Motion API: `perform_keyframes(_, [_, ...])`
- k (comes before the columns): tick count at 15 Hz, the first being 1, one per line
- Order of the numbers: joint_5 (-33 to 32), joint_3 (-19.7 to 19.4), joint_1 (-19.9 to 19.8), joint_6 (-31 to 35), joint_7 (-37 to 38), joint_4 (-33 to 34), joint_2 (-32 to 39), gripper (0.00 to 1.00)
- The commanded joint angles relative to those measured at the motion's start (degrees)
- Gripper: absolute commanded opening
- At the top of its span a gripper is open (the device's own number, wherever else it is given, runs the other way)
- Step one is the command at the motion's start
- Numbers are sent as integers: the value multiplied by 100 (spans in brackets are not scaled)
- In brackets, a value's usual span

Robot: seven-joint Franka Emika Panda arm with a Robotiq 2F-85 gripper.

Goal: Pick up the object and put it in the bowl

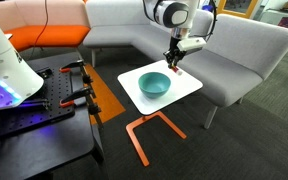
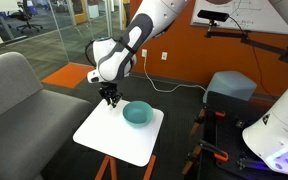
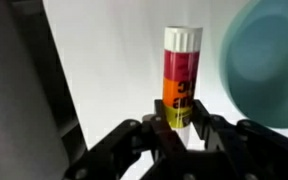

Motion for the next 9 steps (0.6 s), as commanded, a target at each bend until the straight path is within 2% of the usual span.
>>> perform_keyframes(1, [19, 49, -174, 992, 392, -1395, -756, 8])
perform_keyframes(4, [-90, -14, -226, 1666, 693, -2252, -1170, 8])
perform_keyframes(9, [-71, 53, -505, 1817, 903, -2931, -1470, 8])
